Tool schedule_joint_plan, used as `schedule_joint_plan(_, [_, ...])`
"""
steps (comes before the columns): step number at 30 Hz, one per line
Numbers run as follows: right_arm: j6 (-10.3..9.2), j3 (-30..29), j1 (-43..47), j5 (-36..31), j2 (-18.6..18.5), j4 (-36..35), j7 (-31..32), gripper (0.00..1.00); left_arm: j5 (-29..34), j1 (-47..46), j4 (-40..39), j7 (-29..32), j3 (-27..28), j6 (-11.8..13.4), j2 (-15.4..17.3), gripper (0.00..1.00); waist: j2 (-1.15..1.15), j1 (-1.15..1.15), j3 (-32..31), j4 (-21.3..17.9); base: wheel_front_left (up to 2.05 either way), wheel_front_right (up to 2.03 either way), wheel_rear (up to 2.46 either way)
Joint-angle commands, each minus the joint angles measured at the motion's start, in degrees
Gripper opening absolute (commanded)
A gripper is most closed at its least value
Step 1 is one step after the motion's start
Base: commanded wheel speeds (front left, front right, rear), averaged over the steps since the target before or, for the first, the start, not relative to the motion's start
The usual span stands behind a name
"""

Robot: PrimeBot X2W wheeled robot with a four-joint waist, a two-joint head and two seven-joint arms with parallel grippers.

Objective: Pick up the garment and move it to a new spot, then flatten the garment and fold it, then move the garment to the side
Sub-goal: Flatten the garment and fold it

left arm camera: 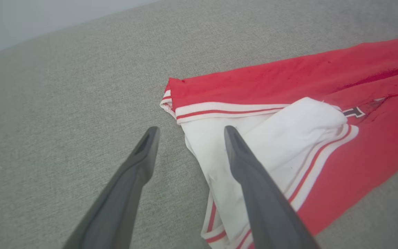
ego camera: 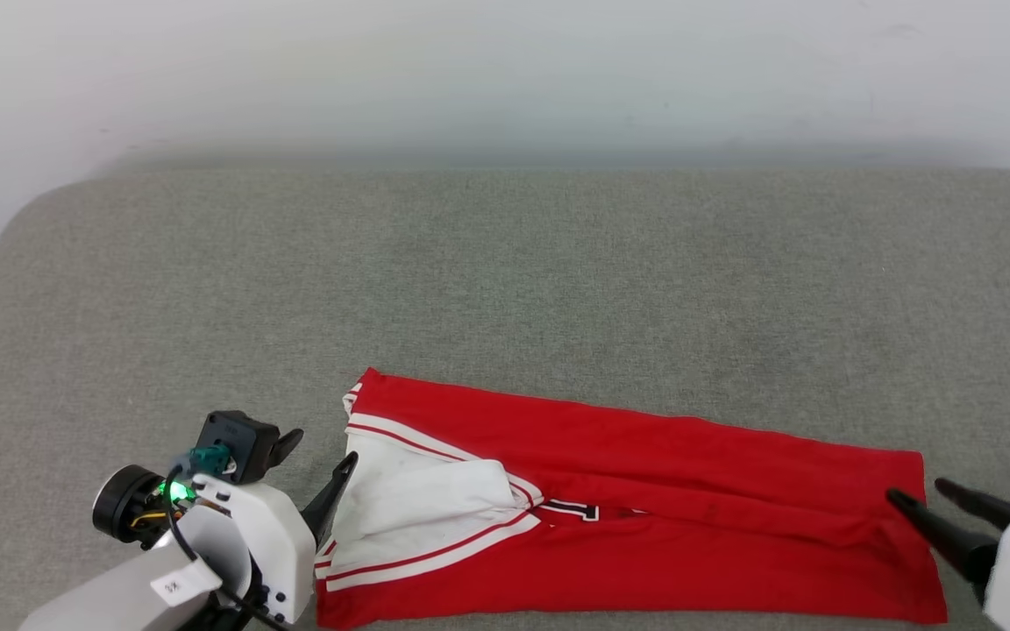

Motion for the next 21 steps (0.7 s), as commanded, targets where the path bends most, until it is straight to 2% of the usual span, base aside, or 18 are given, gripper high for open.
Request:
schedule_joint_plan(1, [-0.05,-2.07,1.00,2.89,-1.05,-1.87,0.88,1.00,1.70,1.55,-0.70,-2.91,0.54,2.82,-0.16,1.00,0.00,0.00,-0.80,0.27,0.00,0.00,0.00])
schedule_joint_plan(5, [-0.05,-6.88,2.46,7.39,-3.16,-4.30,3.11,1.00,3.45,3.01,-2.22,-7.43,3.59,8.47,-1.17,1.00,0.00,0.00,-1.06,0.96,0.00,0.00,0.00])
schedule_joint_plan(8, [-0.05,-10.47,3.29,10.06,-3.85,-3.22,5.64,1.00,5.62,4.43,-2.81,-8.52,6.95,12.37,-2.17,1.00,0.00,0.00,-0.72,1.52,0.00,0.00,0.00])
schedule_joint_plan(13, [-0.05,-13.15,4.63,12.86,-3.17,0.42,11.67,1.00,13.87,9.40,-6.08,-8.80,17.85,18.79,-5.76,1.00,0.00,0.00,0.78,3.13,0.00,0.00,0.00])
schedule_joint_plan(17, [-0.05,-13.96,5.15,13.29,-1.03,2.81,13.60,1.00,21.07,14.66,-8.22,-8.78,26.56,20.19,-9.66,1.00,0.00,0.00,2.11,4.88,0.00,0.00,0.00])
schedule_joint_plan(21, [-0.04,-13.89,4.87,12.75,1.13,5.62,14.65,1.00,28.05,19.48,-9.27,-8.79,33.63,18.89,-13.61,1.00,0.00,0.00,3.20,6.36,0.00,0.00,0.00])
